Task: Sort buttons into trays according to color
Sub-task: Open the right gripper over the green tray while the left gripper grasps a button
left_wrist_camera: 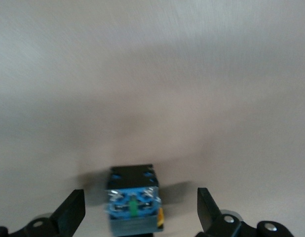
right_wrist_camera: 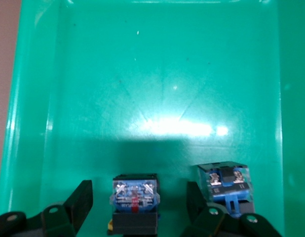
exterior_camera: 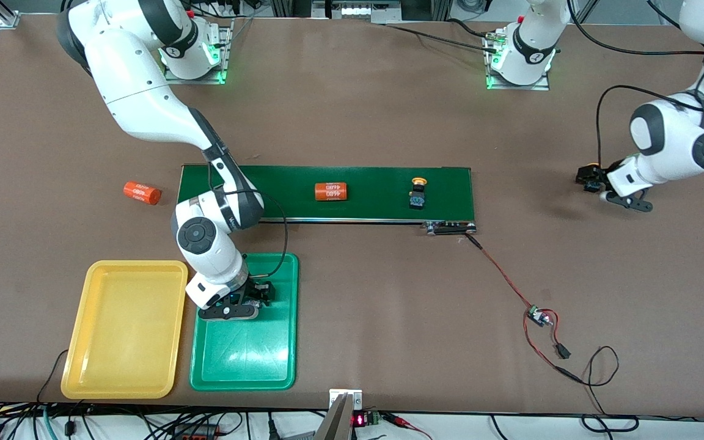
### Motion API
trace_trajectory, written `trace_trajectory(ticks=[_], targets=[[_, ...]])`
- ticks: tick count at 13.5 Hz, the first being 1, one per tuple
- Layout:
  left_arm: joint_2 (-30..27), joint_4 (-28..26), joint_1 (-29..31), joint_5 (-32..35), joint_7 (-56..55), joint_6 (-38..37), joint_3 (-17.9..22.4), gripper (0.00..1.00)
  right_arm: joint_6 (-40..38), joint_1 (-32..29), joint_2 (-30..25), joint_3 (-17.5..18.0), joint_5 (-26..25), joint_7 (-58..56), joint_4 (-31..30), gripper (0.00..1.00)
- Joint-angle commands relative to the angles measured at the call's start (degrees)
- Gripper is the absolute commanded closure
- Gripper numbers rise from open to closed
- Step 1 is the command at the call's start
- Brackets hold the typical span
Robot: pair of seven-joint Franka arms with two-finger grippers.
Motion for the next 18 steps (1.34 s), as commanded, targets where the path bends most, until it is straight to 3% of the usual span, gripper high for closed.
trace_trajectory(ticks=[1,2,4,5,6,12,16,18], targets=[[-2.58,-3.19,0.45,0.93,1.10,1.72,-0.26,0.00,-1.55,0.68,-2.71,-0.66,0.81,-1.07,-1.21,0.08],[-2.85,-3.28,0.54,0.93,2.58,1.46,-0.26,0.10,-3.73,0.68,-4.20,-0.66,0.81,-1.07,-1.74,0.04],[-2.94,-3.19,0.62,0.93,6.10,1.37,0.88,0.68,-8.13,0.59,-6.40,-0.48,0.90,-1.07,-1.75,0.00],[-3.03,-3.19,0.54,0.93,6.20,1.36,0.89,0.93,-9.54,0.59,-7.20,-0.40,0.90,-0.98,-1.84,0.00],[-3.29,-3.10,0.54,0.93,6.46,1.36,0.97,1.00,-10.86,0.68,-8.34,-0.31,0.90,-0.81,-2.27,0.00],[-4.78,-1.88,-0.86,0.93,7.79,1.63,0.45,1.00,-20.44,0.33,-18.26,-0.22,4.41,-0.55,-9.12,0.00],[-6.10,1.37,-6.66,0.93,1.74,0.75,-2.97,1.00,-21.95,-0.20,-29.85,-0.04,7.31,0.34,-22.46,0.00],[-6.19,5.22,-11.65,0.58,-5.01,-5.36,-3.33,1.00,-22.73,-0.64,-34.17,-0.04,7.49,0.25,-26.52,0.00]])
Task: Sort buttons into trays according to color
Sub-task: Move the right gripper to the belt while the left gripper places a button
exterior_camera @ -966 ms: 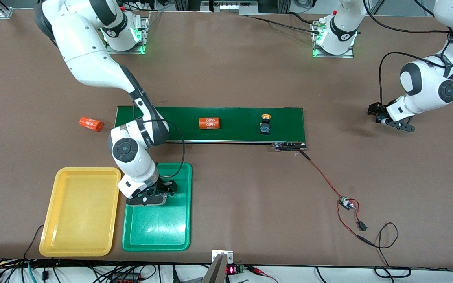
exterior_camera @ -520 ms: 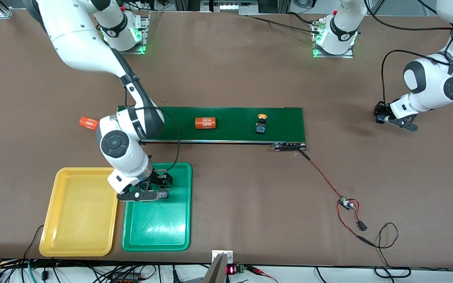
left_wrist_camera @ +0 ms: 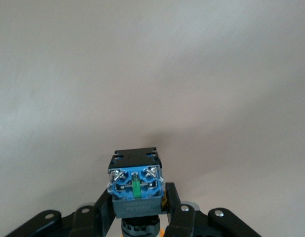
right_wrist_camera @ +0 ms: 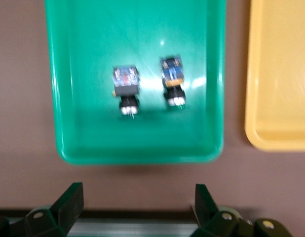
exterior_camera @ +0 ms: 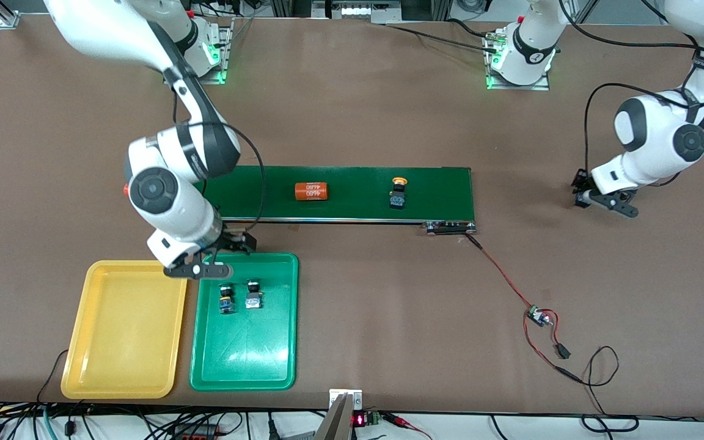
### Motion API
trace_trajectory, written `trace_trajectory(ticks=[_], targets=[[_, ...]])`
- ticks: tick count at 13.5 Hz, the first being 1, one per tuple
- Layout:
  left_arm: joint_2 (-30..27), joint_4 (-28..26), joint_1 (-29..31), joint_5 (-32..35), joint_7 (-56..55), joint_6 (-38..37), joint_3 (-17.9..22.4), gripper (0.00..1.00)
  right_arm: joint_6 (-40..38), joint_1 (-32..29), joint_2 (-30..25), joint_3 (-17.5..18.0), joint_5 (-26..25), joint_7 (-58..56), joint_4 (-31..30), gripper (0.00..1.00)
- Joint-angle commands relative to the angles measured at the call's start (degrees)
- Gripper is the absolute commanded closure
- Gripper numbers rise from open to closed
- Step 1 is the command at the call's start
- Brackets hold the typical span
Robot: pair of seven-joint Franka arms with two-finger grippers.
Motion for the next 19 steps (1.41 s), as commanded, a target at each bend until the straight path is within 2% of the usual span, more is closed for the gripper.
trace_trajectory(ticks=[1,3,5,8,10,12,15,19], targets=[[-1.36,5.62,-6.74,0.57,-10.18,-10.19,-0.35,1.00,-0.66,-0.71,-9.01,0.07,1.21,0.32,-9.84,0.00],[-1.19,10.64,-13.59,0.14,-19.93,-18.20,-0.44,1.00,-1.19,-1.75,-12.43,0.16,3.05,0.32,-13.09,0.00],[-1.19,13.02,-17.30,0.13,-25.66,-19.89,-1.92,1.00,-1.20,-4.73,-15.60,2.78,3.06,0.32,-16.60,0.00],[-0.84,14.70,-18.36,-1.79,-32.00,-19.90,-5.62,1.00,-0.85,-11.49,-18.95,8.23,3.06,-0.20,-20.39,0.00],[-0.75,15.92,-21.95,-7.04,-34.64,-19.81,-5.80,1.00,-1.02,-14.23,-20.44,10.43,3.06,-0.12,-21.19,0.00],[0.21,16.72,-25.48,-10.67,-38.32,-19.20,-5.80,1.00,-1.19,-17.04,-22.03,14.73,4.10,0.93,-21.89,0.00],[3.63,17.52,-27.85,-11.38,-40.10,-16.14,-5.80,1.00,-1.02,-17.76,-22.21,20.10,3.94,8.57,-21.81,0.00],[6.28,17.60,-30.76,-11.64,-42.39,-12.44,-5.80,1.00,-0.14,-17.67,-21.07,23.53,2.97,11.83,-20.14,0.00]])
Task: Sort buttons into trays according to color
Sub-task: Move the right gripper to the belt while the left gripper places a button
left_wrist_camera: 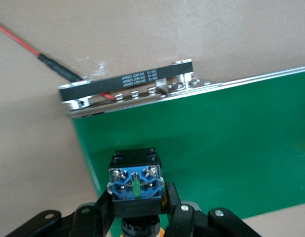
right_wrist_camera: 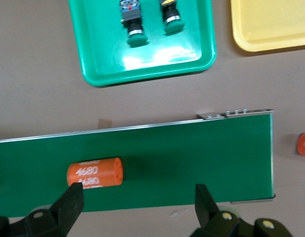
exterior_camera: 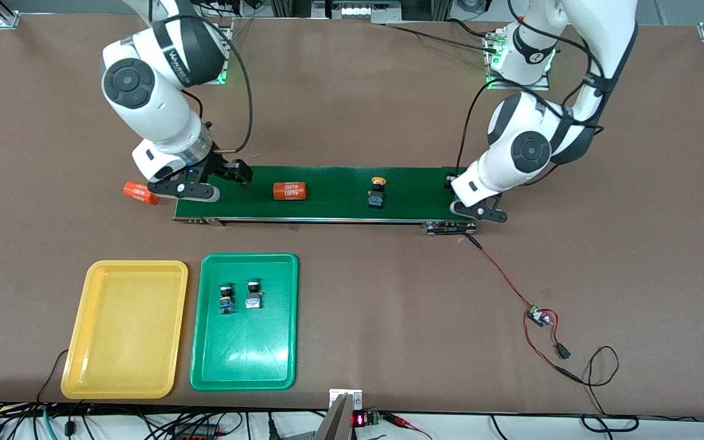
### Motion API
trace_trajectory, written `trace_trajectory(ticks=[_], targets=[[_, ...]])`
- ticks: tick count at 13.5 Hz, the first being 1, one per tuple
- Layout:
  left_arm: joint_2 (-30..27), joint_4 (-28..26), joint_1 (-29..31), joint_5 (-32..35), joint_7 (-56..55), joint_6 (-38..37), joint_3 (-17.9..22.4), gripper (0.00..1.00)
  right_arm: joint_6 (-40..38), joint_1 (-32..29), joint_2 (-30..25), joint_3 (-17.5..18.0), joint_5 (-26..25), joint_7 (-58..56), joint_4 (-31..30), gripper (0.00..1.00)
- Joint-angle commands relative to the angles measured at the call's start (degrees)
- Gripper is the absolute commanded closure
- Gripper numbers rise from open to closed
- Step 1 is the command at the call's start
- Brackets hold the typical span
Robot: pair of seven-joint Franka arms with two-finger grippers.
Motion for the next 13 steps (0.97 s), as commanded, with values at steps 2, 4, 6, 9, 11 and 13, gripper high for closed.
trace_trajectory(ticks=[2,4,6,9,11,13], targets=[[2.12,1.55,-2.28,-1.27,-0.85,2.69,0.48,1.00,0.47,-1.05,0.90,3.82,-4.16,4.70,0.53,0.00],[2.29,1.64,-2.81,-1.27,-1.63,3.05,0.48,0.98,0.47,-0.87,1.79,5.84,-6.11,7.52,0.54,0.00],[2.47,2.60,-2.82,-1.10,-1.12,3.05,0.48,0.03,0.55,-0.69,3.01,7.95,-7.51,11.63,0.54,0.00],[0.20,4.01,-2.82,-1.10,-1.55,1.57,0.48,0.00,1.25,1.59,6.08,8.66,-10.06,16.57,1.85,0.00],[-3.66,4.36,-2.73,-1.18,-1.81,-1.33,0.56,0.00,1.96,1.59,8.54,8.66,-10.24,17.02,3.43,0.00],[-5.18,8.99,-2.03,-0.48,-1.81,-7.28,1.44,0.00,1.96,1.85,12.67,8.66,-12.42,17.72,6.93,0.00]])
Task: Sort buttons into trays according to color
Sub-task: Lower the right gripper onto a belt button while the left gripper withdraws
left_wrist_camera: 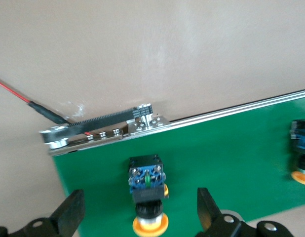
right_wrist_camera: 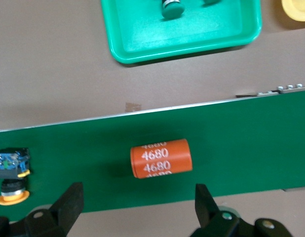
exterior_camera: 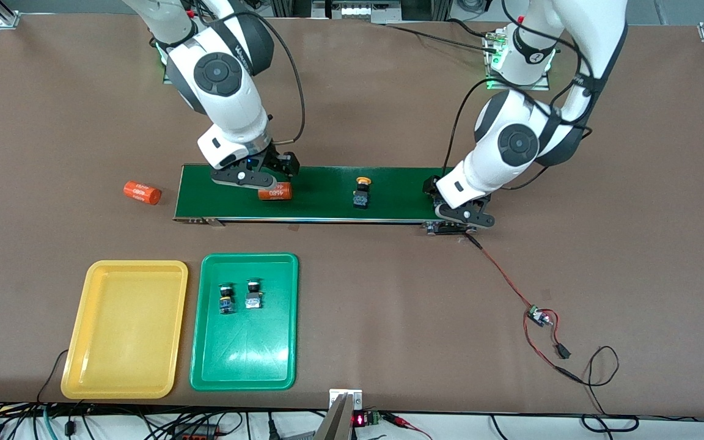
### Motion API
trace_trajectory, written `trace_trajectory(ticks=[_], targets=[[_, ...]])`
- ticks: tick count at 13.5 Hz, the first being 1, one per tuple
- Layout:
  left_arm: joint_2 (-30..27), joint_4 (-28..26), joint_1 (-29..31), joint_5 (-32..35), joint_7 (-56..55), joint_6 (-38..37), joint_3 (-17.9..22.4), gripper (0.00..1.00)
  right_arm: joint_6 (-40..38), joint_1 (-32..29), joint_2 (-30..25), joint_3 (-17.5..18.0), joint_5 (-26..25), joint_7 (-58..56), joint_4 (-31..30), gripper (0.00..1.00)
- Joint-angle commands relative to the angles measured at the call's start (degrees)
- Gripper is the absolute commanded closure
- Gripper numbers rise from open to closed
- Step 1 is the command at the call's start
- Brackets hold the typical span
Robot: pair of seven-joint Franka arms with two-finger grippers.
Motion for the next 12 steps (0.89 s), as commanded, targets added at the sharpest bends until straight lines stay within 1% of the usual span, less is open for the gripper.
trace_trajectory(ticks=[1,3,5,6,8,9,11,12], targets=[[-2.84,7.13,0.55,-0.47,-0.29,-10.18,3.09,0.00,-0.47,0.90,7.12,0.16,-3.94,3.21,6.35,0.00],[-2.66,14.08,1.08,-0.47,-0.02,-16.96,7.66,0.00,-0.56,1.52,11.43,-0.28,-6.13,3.66,9.87,0.00],[-2.40,21.12,3.88,-0.30,-0.11,-24.51,9.61,0.00,-0.73,2.66,15.21,-1.24,-7.72,3.75,12.59,0.00],[-2.39,23.24,5.29,1.01,-0.02,-27.85,10.74,0.00,-1.00,3.89,16.71,-1.59,-7.99,3.92,13.91,0.00],[-2.74,25.62,8.71,5.04,0.24,-29.46,11.02,0.00,-1.09,4.69,17.42,-1.95,-8.08,4.27,14.54,0.00],[-2.83,27.89,9.95,6.63,0.24,-31.64,10.76,0.00,-1.09,4.69,17.43,-1.95,-7.82,4.27,14.54,0.00],[-2.66,34.74,12.84,6.73,0.24,-39.37,10.76,0.00,-1.26,4.95,17.43,-1.77,-7.73,5.59,13.84,0.00],[-2.92,35.82,14.08,6.73,0.50,-41.92,10.84,0.00,-1.44,5.39,17.34,-1.77,-7.73,5.94,13.58,0.00]])
